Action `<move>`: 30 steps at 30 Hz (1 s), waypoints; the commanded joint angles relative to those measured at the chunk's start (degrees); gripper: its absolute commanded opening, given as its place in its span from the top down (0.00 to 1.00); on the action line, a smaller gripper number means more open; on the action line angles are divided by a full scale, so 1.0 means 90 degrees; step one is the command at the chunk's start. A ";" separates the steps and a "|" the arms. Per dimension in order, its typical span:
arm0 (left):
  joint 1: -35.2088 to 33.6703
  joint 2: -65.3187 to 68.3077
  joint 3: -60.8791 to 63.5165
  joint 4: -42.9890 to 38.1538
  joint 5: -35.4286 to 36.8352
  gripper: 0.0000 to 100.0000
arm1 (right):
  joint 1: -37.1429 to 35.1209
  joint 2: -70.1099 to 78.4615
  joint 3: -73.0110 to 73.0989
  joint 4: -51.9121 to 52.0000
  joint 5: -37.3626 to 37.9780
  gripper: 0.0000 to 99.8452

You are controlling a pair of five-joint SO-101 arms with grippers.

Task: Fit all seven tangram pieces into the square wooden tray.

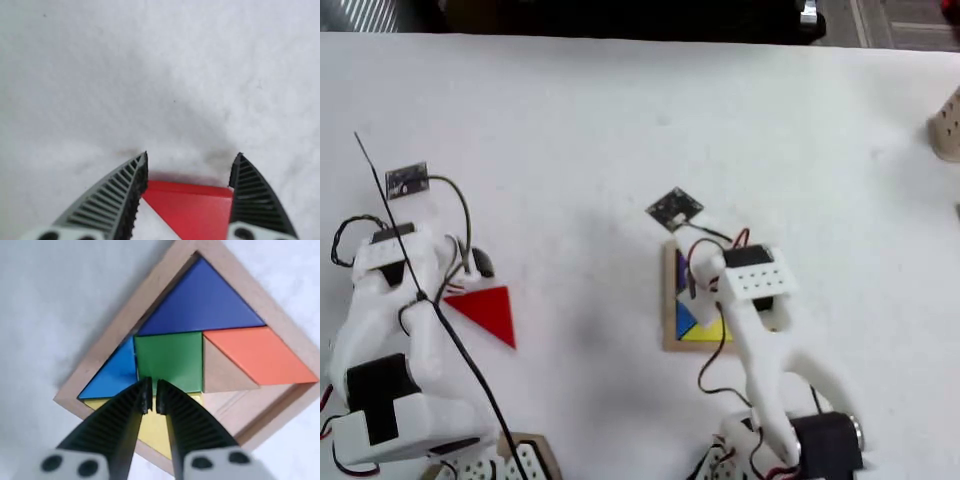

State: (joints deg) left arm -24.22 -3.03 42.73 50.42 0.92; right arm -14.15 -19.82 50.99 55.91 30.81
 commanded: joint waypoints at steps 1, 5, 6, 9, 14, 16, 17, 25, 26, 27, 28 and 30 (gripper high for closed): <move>0.0015 -0.0054 -0.0244 -0.0088 0.0049 0.73 | 0.0054 -0.0728 0.0176 0.0073 0.0137 0.98; 0.0015 -0.0054 -0.0244 -0.0088 0.0049 0.73 | 0.0093 -0.1861 0.0537 0.0112 0.0107 0.98; 0.0015 -0.0054 -0.0244 -0.0088 0.0049 0.73 | 0.0151 -0.2173 0.0635 0.0112 -0.0029 0.98; 0.0015 -0.0054 -0.0244 -0.0088 0.0049 0.73 | 0.0591 -0.2896 0.0918 0.0073 -0.0684 0.98; 0.0015 -0.0054 -0.0244 -0.0059 0.0049 0.73 | 0.1167 -0.2926 0.1026 -0.0044 -0.0987 0.98; 0.0015 -0.0054 -0.0244 -0.0059 0.0049 0.73 | 0.1284 -0.2593 0.1035 -0.0317 -0.1055 0.98; 0.0015 -0.0054 -0.0244 -0.0059 0.0049 0.73 | 0.1324 -0.2359 0.1006 -0.0474 -0.1055 0.98; -0.0034 -0.0054 -0.0234 -0.0049 -0.0234 0.73 | 0.1705 -0.0347 0.0195 -0.1138 -0.0996 0.98; -0.0054 -0.0054 -0.0234 -0.0049 -0.0303 0.73 | 0.1753 -0.0200 0.0127 -0.1118 -0.0996 0.98; -0.0054 -0.0054 -0.0234 -0.0049 -0.0303 0.73 | 0.1783 -0.0054 0.0078 -0.1109 -0.0996 0.98; -0.0054 -0.0054 -0.0234 -0.0049 -0.0303 0.73 | 0.1792 0.0054 0.0059 -0.1109 -0.0987 0.98; -0.0054 -0.0054 -0.0234 -0.0049 -0.0313 0.73 | 0.1792 0.0132 0.0059 -0.1109 -0.0987 0.98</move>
State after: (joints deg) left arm -24.22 -3.03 42.73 50.42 -0.92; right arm 1.49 -19.12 54.15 46.59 21.93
